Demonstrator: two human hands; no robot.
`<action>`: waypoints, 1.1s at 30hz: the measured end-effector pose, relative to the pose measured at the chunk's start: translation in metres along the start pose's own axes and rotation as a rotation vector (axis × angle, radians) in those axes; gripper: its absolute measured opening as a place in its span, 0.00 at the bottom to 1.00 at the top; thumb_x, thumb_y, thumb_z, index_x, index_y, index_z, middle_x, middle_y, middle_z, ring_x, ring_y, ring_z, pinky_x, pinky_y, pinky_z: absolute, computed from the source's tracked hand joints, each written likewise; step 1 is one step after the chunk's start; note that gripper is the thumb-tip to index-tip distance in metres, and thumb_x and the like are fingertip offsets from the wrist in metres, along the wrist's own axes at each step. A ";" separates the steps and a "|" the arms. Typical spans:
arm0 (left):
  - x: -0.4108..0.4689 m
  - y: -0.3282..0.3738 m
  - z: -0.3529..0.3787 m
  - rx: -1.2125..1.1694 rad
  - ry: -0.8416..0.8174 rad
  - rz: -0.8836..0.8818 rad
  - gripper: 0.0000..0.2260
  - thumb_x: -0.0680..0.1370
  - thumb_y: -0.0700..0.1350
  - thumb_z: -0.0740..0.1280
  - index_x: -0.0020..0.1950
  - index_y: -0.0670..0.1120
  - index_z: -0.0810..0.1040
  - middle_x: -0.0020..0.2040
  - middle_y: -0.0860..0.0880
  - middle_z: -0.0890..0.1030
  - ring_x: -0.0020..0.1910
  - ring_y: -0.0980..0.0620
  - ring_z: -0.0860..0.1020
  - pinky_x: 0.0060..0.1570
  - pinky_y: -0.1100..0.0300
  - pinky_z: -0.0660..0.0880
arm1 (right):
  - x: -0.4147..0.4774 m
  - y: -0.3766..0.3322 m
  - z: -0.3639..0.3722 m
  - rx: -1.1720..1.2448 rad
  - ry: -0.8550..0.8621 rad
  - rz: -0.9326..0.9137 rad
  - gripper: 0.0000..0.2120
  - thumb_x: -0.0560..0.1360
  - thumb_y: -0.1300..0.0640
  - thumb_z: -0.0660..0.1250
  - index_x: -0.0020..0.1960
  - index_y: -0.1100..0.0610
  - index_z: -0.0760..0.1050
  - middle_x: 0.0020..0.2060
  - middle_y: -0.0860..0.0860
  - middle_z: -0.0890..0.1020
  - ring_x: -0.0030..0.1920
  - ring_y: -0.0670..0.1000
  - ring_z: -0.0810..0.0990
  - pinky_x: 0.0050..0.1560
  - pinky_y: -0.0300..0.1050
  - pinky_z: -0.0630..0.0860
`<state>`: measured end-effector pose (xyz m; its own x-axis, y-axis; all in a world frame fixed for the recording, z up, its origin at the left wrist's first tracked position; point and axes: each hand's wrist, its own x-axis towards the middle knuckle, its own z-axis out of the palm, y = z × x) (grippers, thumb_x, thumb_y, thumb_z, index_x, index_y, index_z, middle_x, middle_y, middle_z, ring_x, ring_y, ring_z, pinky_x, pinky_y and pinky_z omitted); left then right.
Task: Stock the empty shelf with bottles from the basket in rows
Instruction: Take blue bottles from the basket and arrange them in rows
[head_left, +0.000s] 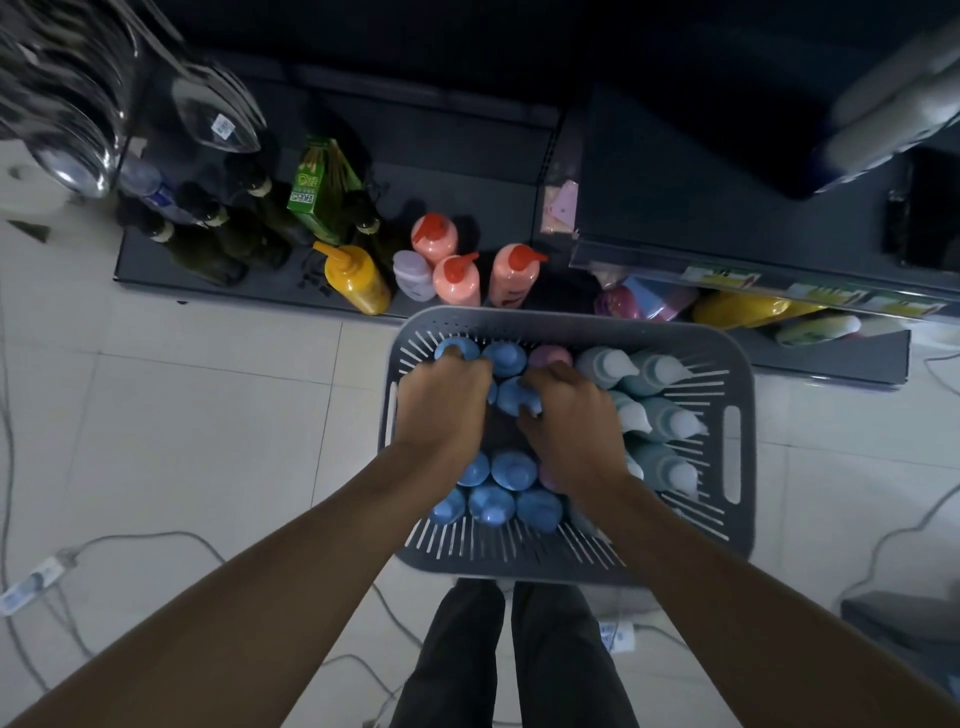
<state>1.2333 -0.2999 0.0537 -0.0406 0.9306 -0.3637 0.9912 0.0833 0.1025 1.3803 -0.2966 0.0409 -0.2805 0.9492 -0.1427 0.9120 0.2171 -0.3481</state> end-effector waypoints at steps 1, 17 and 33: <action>-0.002 0.001 -0.008 -0.006 0.007 -0.003 0.05 0.77 0.44 0.66 0.51 0.50 0.80 0.52 0.48 0.80 0.46 0.42 0.81 0.38 0.56 0.66 | -0.001 -0.001 -0.006 -0.003 0.004 -0.013 0.11 0.61 0.65 0.75 0.41 0.58 0.78 0.36 0.54 0.80 0.32 0.58 0.79 0.30 0.42 0.64; -0.060 0.049 -0.197 0.045 0.075 0.120 0.12 0.73 0.40 0.70 0.55 0.49 0.82 0.50 0.44 0.82 0.50 0.41 0.81 0.40 0.54 0.73 | -0.032 -0.031 -0.198 -0.038 0.012 0.009 0.10 0.69 0.54 0.69 0.50 0.51 0.80 0.45 0.52 0.83 0.47 0.58 0.82 0.41 0.44 0.72; -0.111 0.141 -0.379 0.070 0.298 0.427 0.13 0.70 0.46 0.77 0.54 0.48 0.85 0.51 0.44 0.83 0.49 0.41 0.82 0.45 0.52 0.80 | -0.084 -0.020 -0.424 -0.117 0.241 0.101 0.09 0.67 0.56 0.71 0.48 0.53 0.82 0.42 0.50 0.81 0.44 0.54 0.79 0.39 0.43 0.71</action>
<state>1.3299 -0.2560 0.4592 0.3454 0.9382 -0.0228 0.9327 -0.3405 0.1187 1.5123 -0.2844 0.4524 -0.1203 0.9911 0.0578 0.9639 0.1305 -0.2319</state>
